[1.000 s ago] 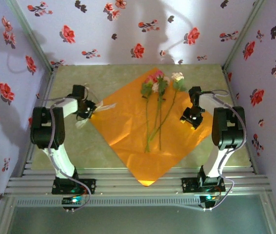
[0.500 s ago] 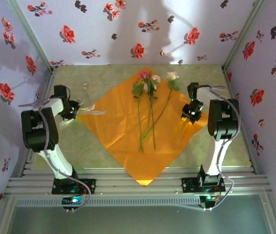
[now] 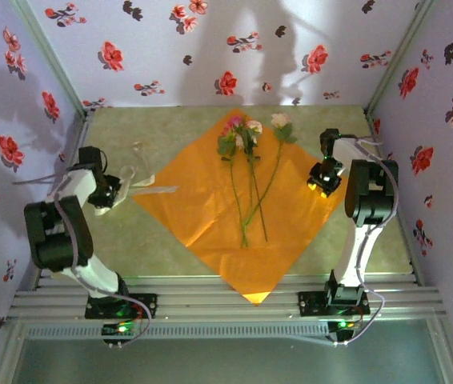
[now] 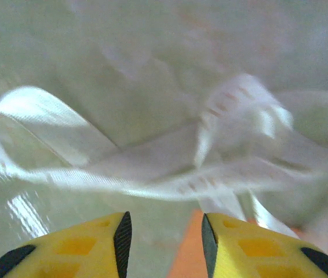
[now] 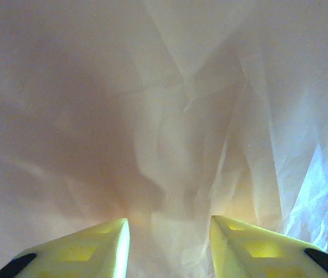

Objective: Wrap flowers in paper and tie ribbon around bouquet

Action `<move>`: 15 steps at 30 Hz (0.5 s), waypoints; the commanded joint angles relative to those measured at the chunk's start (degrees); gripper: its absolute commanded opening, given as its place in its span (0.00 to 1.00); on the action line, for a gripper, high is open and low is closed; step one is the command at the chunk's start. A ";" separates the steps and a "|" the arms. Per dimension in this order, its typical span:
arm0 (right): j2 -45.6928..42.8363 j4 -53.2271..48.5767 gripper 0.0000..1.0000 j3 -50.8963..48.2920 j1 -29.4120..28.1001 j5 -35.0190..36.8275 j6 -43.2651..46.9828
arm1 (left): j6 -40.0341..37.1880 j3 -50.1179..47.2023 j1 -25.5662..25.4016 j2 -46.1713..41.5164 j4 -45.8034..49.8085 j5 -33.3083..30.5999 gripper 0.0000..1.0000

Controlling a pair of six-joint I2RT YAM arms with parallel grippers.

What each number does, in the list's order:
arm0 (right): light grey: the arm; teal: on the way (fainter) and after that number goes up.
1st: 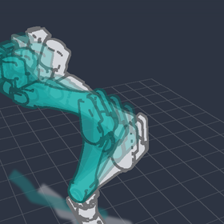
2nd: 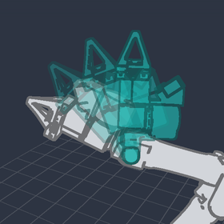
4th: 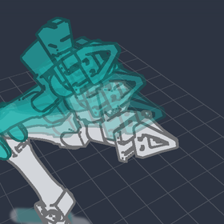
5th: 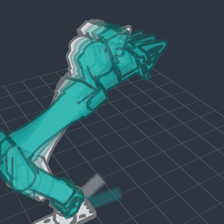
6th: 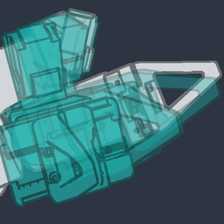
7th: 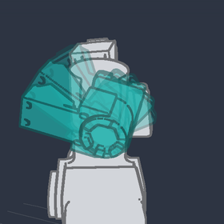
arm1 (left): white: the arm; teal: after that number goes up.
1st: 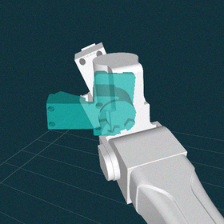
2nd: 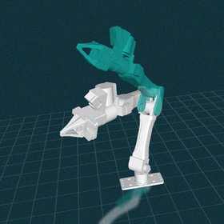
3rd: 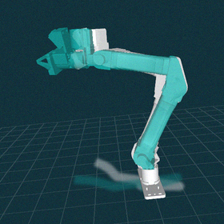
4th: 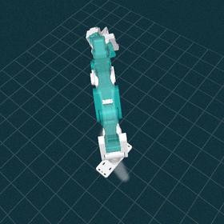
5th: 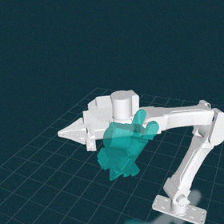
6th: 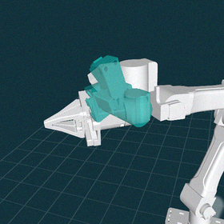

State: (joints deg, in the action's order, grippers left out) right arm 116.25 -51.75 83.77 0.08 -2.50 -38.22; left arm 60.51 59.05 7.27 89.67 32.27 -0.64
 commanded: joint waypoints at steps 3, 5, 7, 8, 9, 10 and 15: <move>-10.52 -0.02 0.48 -1.96 -3.17 1.44 0.43 | 3.49 5.63 -16.74 -2.31 4.21 3.60 0.43; -13.33 1.87 0.46 -5.75 -4.73 -0.88 -1.25 | 8.77 5.77 -23.52 -0.33 0.65 5.94 0.41; -14.84 4.33 0.43 -9.66 -6.34 -4.36 -3.83 | 13.84 5.53 -29.08 2.80 -5.91 8.49 0.39; -15.46 6.49 0.42 -11.69 -7.38 -6.16 -5.47 | 15.86 6.33 -31.46 5.49 -9.20 10.29 0.39; -15.75 8.00 0.41 -13.23 -8.31 -7.29 -6.83 | 16.85 7.65 -33.30 8.15 -11.30 11.50 0.38; -15.79 9.77 0.40 -14.48 -9.56 -8.30 -8.19 | 17.55 9.61 -34.94 11.11 -12.57 12.47 0.38; -11.90 13.70 0.36 -15.33 -12.54 -10.39 -11.35 | 19.53 16.16 -38.62 21.40 -15.13 15.52 0.36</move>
State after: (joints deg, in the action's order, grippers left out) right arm 102.45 -42.04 69.06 -11.94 -10.17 -45.69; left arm 76.23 72.51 -31.00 108.51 19.97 11.99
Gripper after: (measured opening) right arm 0.365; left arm 0.365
